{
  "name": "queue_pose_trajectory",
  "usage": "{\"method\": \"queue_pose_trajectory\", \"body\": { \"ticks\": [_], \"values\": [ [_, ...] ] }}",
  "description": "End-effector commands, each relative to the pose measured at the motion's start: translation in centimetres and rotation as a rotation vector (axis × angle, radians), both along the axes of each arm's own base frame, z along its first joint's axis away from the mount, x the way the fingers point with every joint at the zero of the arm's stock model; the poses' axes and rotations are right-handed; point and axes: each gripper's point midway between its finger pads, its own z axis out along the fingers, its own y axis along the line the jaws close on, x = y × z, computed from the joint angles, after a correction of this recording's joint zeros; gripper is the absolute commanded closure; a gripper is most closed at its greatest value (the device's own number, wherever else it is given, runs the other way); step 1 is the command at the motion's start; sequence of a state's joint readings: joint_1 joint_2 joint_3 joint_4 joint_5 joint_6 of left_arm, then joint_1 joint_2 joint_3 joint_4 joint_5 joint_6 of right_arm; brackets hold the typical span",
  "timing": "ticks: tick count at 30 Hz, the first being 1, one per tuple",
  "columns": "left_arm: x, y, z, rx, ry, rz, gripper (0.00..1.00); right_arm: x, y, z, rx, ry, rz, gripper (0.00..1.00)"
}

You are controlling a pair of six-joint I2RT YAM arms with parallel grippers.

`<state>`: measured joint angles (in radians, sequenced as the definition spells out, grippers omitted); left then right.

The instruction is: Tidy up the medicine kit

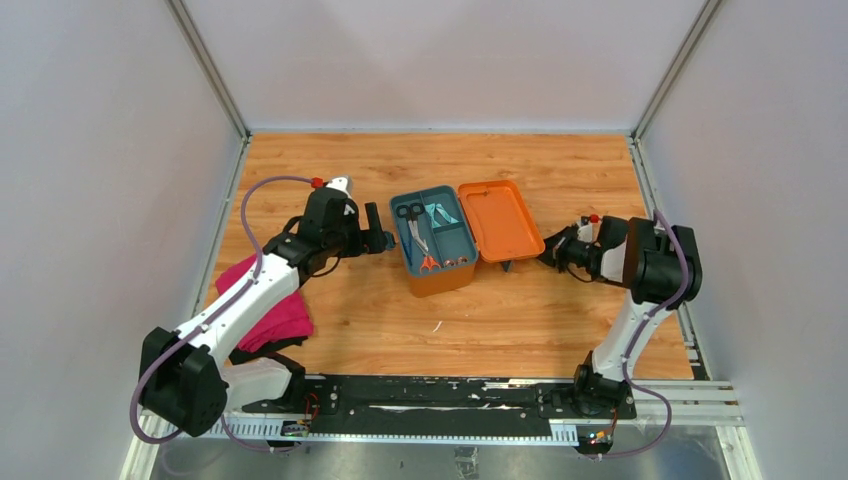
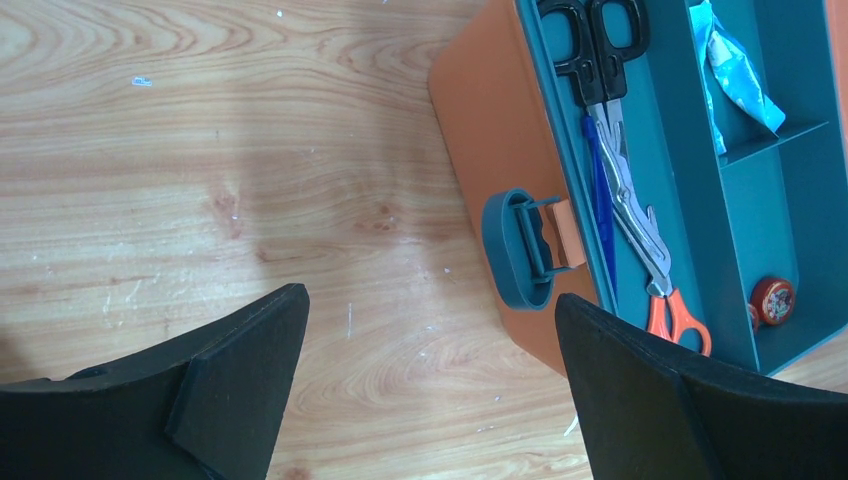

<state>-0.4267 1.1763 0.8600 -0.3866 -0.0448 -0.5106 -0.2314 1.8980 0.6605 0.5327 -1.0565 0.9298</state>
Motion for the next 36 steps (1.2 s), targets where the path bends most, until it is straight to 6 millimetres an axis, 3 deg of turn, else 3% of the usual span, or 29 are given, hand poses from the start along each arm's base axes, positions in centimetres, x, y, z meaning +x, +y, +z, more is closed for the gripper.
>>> {"method": "queue_pose_trajectory", "body": {
  "ticks": [1,6,12,25,28,33,36],
  "values": [
    [0.3,0.5,0.6,0.012,-0.028,0.008,0.00,1.2,0.6,3.3,0.181,-0.081,-0.029,1.00],
    [0.1,0.8,0.4,0.026,-0.021,0.011,0.00,2.0,1.1,6.0,0.342,-0.151,-0.041,1.00],
    [0.0,1.2,0.4,0.040,-0.023,0.019,0.00,2.0,2.2,8.2,0.331,-0.222,0.010,1.00],
    [0.0,1.7,1.4,0.055,-0.044,0.035,0.00,1.2,4.0,17.1,0.331,-0.407,0.102,1.00],
    [-0.1,1.9,1.6,0.062,-0.048,0.040,0.00,0.8,5.3,18.3,0.327,-0.416,0.137,1.00],
    [-0.4,2.8,2.3,0.084,-0.066,0.064,0.00,-0.4,9.0,19.0,0.240,-0.423,0.225,1.00],
    [-0.8,3.7,3.0,0.104,-0.084,0.092,0.00,-1.4,11.4,17.9,0.086,-0.398,0.287,1.00]
  ]
}}
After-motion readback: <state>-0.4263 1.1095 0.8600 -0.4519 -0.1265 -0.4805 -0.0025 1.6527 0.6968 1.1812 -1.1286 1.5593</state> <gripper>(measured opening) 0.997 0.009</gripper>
